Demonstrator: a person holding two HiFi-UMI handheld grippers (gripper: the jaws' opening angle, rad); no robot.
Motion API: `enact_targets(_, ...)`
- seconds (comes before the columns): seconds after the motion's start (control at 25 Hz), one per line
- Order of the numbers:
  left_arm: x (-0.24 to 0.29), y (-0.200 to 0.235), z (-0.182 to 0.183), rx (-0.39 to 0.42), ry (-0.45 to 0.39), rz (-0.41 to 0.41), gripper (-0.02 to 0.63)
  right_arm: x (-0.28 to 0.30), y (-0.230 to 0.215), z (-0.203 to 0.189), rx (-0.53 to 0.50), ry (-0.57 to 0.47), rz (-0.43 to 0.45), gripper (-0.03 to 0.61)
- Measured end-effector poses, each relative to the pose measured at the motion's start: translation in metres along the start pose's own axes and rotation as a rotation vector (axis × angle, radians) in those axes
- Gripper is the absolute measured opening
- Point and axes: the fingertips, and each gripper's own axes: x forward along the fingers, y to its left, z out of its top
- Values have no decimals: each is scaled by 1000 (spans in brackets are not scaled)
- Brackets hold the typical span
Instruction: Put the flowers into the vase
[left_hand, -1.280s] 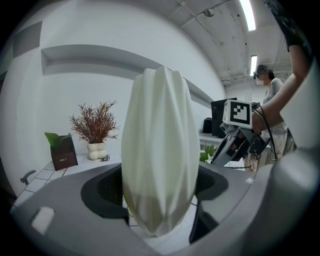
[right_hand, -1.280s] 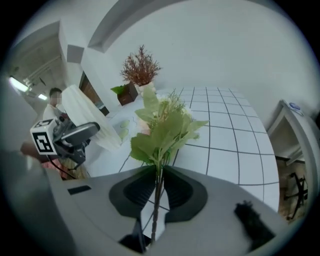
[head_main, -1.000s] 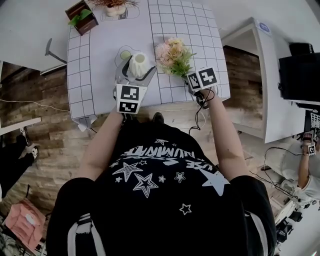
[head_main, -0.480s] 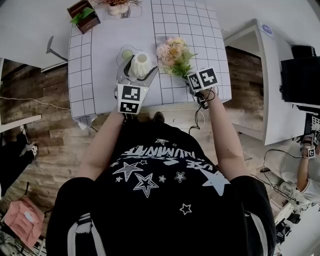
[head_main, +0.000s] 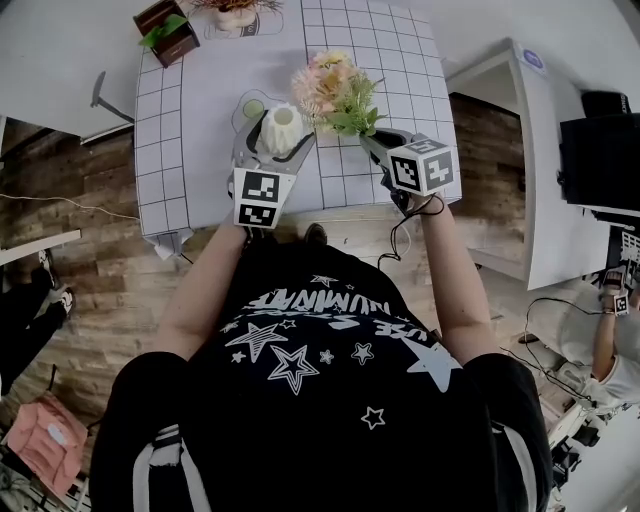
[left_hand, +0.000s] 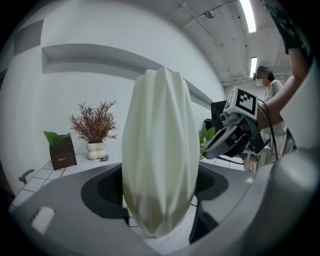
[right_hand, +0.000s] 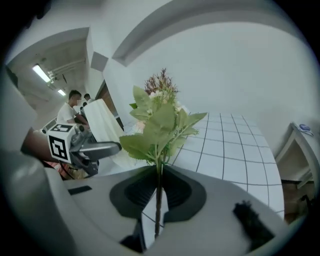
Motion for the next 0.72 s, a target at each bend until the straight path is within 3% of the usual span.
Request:
enact_targets(0.4, -1, -1, -1, 4, 0, -2, 385, -39, 35, 110, 139, -464, 176, 43)
enact_targets(0.72, -1, -2, -2, 4, 0, -3, 386, -54, 73, 168, 88, -588, 258, 43)
